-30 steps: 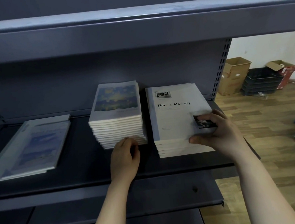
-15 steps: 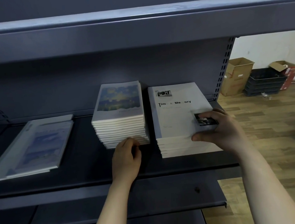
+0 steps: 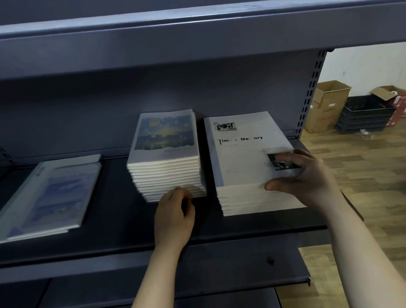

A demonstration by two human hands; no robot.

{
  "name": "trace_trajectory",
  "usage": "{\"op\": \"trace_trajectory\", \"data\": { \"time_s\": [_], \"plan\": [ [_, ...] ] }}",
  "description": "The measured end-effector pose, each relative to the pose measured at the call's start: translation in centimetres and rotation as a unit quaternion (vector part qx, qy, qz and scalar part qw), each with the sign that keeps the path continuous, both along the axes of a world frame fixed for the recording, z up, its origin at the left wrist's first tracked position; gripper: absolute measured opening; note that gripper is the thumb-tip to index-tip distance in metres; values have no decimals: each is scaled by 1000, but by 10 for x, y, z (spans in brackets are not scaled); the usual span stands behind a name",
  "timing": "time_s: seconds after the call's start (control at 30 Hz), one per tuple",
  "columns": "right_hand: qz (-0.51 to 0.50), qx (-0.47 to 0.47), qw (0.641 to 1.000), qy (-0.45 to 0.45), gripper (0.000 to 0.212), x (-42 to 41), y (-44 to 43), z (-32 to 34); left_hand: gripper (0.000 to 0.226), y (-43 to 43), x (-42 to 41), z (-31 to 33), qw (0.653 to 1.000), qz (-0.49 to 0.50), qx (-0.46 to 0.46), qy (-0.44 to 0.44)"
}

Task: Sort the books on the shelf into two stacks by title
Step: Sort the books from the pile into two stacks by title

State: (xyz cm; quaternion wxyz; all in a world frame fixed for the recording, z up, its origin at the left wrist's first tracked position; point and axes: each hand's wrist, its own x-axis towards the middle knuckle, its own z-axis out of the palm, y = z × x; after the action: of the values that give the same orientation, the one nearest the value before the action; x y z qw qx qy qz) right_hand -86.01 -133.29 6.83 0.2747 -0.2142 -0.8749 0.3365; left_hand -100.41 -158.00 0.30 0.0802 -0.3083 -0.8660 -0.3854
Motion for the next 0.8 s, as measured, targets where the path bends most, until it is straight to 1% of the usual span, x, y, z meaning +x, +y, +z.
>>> {"op": "trace_trajectory", "data": {
  "time_s": [0.13, 0.17, 0.27, 0.33, 0.4, 0.5, 0.63, 0.8],
  "plan": [
    [-5, 6, 1000, -13, 67, 5, -3, -2, 13, 0, 0, 0, 1000, -6, 4, -8],
    [-11, 7, 1000, -13, 62, 7, -4, -2, 12, -1, 0, 1, 1000, -9, 9, -8],
    [-18, 23, 1000, 6, 37, 13, -9, 2, 10, -2, 2, 2, 1000, -19, 23, -10],
    [-35, 74, 996, 24, 22, 13, -10, 1, 11, -3, 2, 2, 999, -26, 28, -12],
    [-52, 102, 992, 47, 15, 12, -13, 2, 10, -6, 1, 4, 999, -31, 26, -6],
    [-44, 98, 991, 84, 10, 7, -26, 9, 8, -16, -2, 8, 999, -21, 17, 21],
    [-2, 109, 989, 103, 14, -9, -54, 16, 8, -38, -14, 13, 998, 4, 19, 53],
    [71, 126, 984, 107, 12, -38, -100, 14, 8, -80, -38, 19, 997, 46, 12, 54]
  ]
}}
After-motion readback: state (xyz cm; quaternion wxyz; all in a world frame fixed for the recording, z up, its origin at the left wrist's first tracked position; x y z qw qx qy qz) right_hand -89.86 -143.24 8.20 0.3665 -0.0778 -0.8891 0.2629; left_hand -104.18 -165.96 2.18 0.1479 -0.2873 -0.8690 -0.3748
